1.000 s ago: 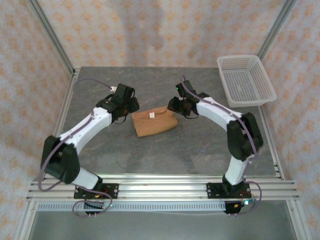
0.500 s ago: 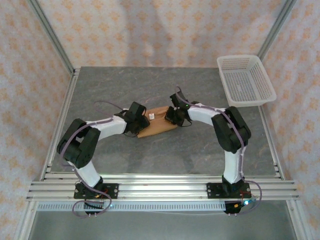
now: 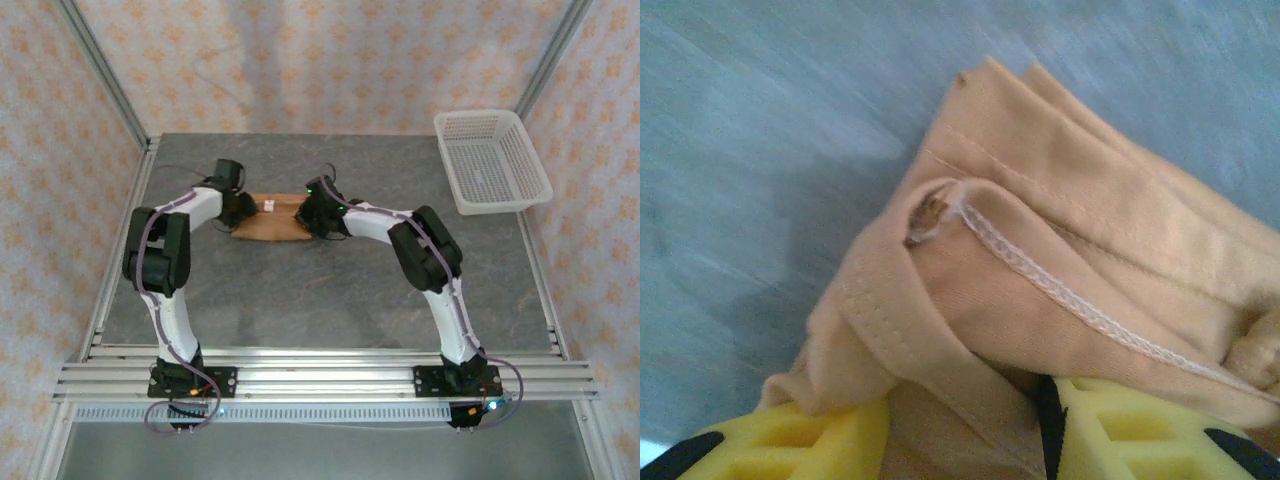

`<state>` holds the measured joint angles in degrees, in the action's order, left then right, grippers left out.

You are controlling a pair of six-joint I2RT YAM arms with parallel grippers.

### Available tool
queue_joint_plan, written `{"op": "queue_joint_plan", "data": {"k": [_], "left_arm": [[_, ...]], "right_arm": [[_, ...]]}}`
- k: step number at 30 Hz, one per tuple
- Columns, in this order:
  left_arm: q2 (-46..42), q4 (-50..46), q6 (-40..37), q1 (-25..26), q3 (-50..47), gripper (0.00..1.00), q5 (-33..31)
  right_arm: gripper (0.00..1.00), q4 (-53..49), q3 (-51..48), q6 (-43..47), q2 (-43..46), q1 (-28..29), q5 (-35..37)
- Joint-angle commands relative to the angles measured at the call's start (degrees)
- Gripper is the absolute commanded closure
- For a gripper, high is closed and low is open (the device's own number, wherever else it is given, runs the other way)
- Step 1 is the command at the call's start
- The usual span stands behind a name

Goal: Fold the inside-out t-shirt

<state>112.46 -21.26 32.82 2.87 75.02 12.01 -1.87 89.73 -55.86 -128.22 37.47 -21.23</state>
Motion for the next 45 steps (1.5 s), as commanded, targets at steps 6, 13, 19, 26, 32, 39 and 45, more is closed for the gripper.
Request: {"op": "queue_joint_plan", "data": {"k": [6,13,19,26,32,39,45], "left_arm": [[-12.1,-6.51,-1.0,2.24,2.24,0.32,-0.12],[-13.05,3.16,6.29,12.05,-1.39,0.29,2.62],[-0.39,6.76,9.29,12.28,1.6,0.29,7.42],[6.54,-0.7,5.21,1.61,3.3,0.29,7.38],[12.22,-8.98,-4.63,-10.63,15.44,0.29,7.59],[15.85,-12.17,-10.39,-13.76,24.99,0.2,11.28],[4.45,-7.67,-13.94,-8.82,17.39,0.0,3.34]], "right_arm": [[0.57,-7.95,2.05,6.19,8.98,-1.66,-0.48],[0.53,-8.55,-11.16,8.13,21.72,-6.53,3.15],[0.52,-10.42,-16.01,9.68,26.49,-9.36,3.7],[0.52,-13.9,-17.4,11.54,29.75,-12.03,3.63],[0.51,-17.28,-19.87,16.38,32.51,-15.51,6.21],[0.48,-18.37,-25.75,22.32,38.29,-22.96,7.64],[0.32,-21.78,-25.45,37.55,43.92,-25.52,25.77]]}}
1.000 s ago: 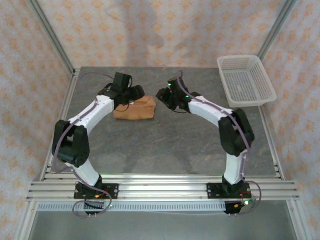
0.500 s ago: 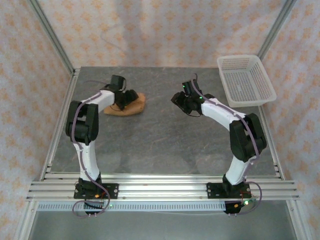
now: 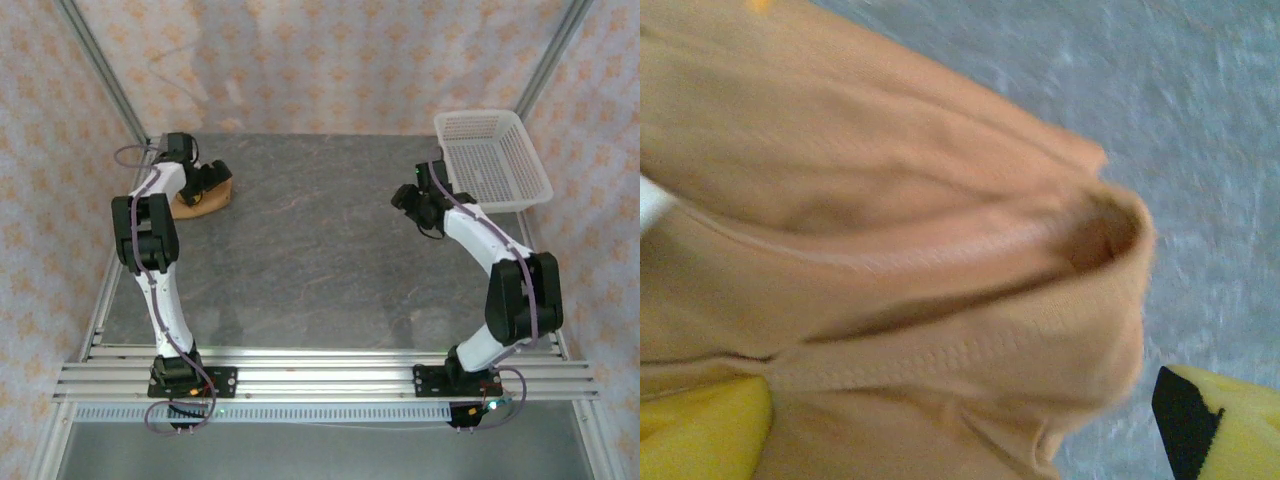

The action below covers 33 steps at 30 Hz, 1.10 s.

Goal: Fold the inside-out t-shirt

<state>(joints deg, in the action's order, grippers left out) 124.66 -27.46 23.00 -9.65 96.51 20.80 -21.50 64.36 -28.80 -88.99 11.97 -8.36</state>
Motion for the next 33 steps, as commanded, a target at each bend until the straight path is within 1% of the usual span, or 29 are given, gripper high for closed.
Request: {"op": "queue_joint_plan", "data": {"k": [1,2,3,4,6,7,8,9,10,11,12,13,14,15,16,18,20,21,22,23,25,26,27,28,29,31,32,33], "left_arm": [[-10.89,0.01,-4.92,5.12,-6.47,0.0,-8.84],[-14.59,2.67,-6.49,7.4,-10.09,0.0,-13.28],[-19.91,6.4,-8.73,9.49,-14.37,0.0,-17.67],[-23.18,9.6,-10.83,11.69,-18.04,0.0,-21.68],[-30.08,18.58,-16.93,16.06,-27.19,0.0,-29.83],[-32.69,23.21,-19.7,17.36,-31.98,0.0,-31.23],[-35.15,28.61,-22.49,18.19,-37.26,0.0,-30.94],[-37.28,33.06,-24.28,18.51,-42.02,0.0,-30.28],[-38.88,35.71,-24.66,18.53,-45.34,0.0,-31.44],[-40.24,38.36,-24.66,18.44,-48.81,0.0,-34.12],[-41.16,40.4,-24.98,18.31,-51.56,0.0,-35.73],[-41.68,42.0,-25.58,18.1,-53.61,0.0,-35.19],[-42.18,42.51,-27.56,17.99,-55.29,0.0,-33.55],[-42.53,44.22,-28.68,17.99,-57.26,0.0,-32.84],[-42.86,45.75,-28.09,17.68,-58.64,0.0,-32.52],[-42.57,50.6,-27.75,17.18,-62.11,0.0,-31.23],[-40.73,60.42,-27.64,17.15,-66.79,0.0,-32.54],[-40.85,62.67,-26.84,17.12,-68.23,0.0,-34.22],[-41.74,63.79,-26.1,16.48,-69.63,0.0,-32.91],[-41.54,67.02,-25.57,15.8,-71.33,0.0,-32.17],[-38.68,73.46,-24.15,14.1,-73.42,0.0,-30.93],[-38.27,73.39,-24.14,13.96,-73.22,0.0,-30.73],[-39.37,69.2,-23.6,13.78,-72.15,0.0,-30.08],[-38.5,72.56,-24.02,13.51,-72.97,0.0,-29.77],[-39.11,70.02,-23.77,13.54,-72.37,0.0,-29.67],[-38.89,70.87,-23.87,13.52,-72.61,0.0,-29.75],[-38.87,70.7,-23.91,13.49,-72.46,0.0,-29.66],[-38.83,70.99,-23.91,13.52,-72.52,0.0,-29.72]], "right_arm": [[0.31,-1.55,-0.78,12.76,5.6,-0.03,16.91],[0.31,0.07,-2.48,15.94,6.44,-0.07,21.88],[0.3,3.35,-5.2,18.42,7.16,-0.01,27.32],[0.28,7.13,-8.24,20.1,7.75,-0.13,31.85],[0.22,18.95,-16.18,25.82,8.94,-0.24,37.34],[0.2,23.83,-19.36,28.26,9.38,-0.21,38.49],[0.15,29.2,-22.83,29.97,9.91,-0.39,39.8],[0.14,34.83,-26.32,31.74,10.27,-0.69,40.17],[0.13,40.03,-29.04,33.8,10.33,-1.04,39.7],[0.09,45.98,-32.28,36.0,9.97,-1.45,38.38],[0.08,51.73,-35.01,37.1,9.2,-2.03,37.6],[0.06,56.49,-36.84,37.04,8.28,-2.55,37.27],[0.05,57.73,-37.58,36.42,7.07,-3.04,36.78],[0.04,58.02,-37.11,36.25,6.08,-3.53,36.76],[0.03,55.5,-36.06,35.56,6.04,-3.68,37.14],[0.0,54.56,-35.36,34.64,5.52,-4.76,36.19],[0.0,54.07,-35.74,34.11,6.33,-5.26,35.22],[0.0,55.14,-36.55,34.24,6.83,-5.36,34.32],[0.0,56.32,-37.56,34.53,7.59,-5.42,33.64],[0.0,57.15,-38.66,34.09,8.51,-5.38,32.89],[0.0,59.85,-40.97,31.21,10.3,-5.52,31.09],[0.0,64.12,-43.22,30.47,10.4,-5.53,29.07],[0.01,69.41,-44.97,31.07,9.29,-5.64,26.84],[0.01,73.95,-46.34,31.66,7.42,-5.65,25.98],[0.0,78.52,-47.6,31.42,4.43,-5.65,25.88],[0.01,90.45,-49.54,33.48,-2.13,-5.57,24.05],[0.01,92.08,-49.68,33.9,-2.64,-5.09,25.36],[0.01,87.18,-48.71,33.03,-0.55,-5.11,25.72]]}}
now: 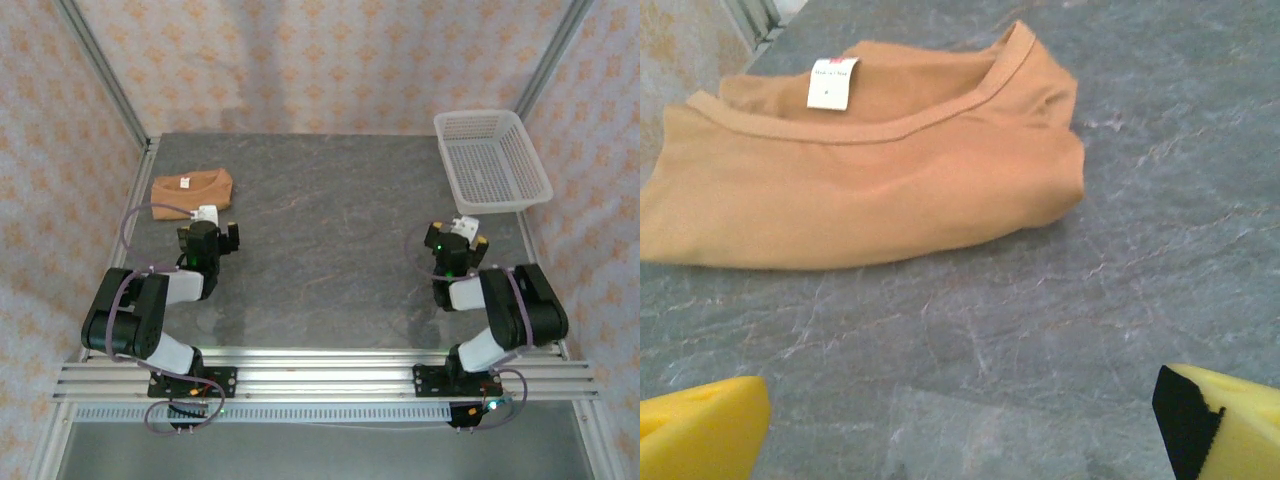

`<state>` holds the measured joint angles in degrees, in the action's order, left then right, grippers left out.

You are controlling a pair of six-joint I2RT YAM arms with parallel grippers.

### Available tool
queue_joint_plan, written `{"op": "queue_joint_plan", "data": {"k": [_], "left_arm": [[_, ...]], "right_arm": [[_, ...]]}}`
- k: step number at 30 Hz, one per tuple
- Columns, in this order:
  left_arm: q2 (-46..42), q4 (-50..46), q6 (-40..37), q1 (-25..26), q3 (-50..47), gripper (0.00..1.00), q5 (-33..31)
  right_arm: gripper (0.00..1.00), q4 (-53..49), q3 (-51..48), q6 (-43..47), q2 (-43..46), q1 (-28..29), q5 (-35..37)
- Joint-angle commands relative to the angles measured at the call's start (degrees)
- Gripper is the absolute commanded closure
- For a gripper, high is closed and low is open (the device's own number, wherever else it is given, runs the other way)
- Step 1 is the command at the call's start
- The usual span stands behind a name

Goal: Fold the inside-out t-shirt

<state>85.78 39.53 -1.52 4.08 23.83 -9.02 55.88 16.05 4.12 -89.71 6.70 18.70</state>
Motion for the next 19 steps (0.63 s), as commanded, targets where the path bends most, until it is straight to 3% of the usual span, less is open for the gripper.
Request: {"op": "queue_joint_plan", "data": {"k": [1,19], "left_arm": [[-0.02,3.41,0.71,-0.21,0.37,0.0,0.31],[0.0,2.91,0.9,-0.91,0.69,0.0,1.96]], "right_arm": [[0.01,2.93,1.58,-0.83,2.14,0.13,-1.17],[0.01,1.68,3.57,-0.25,0.24,0.13,-0.53]]}}
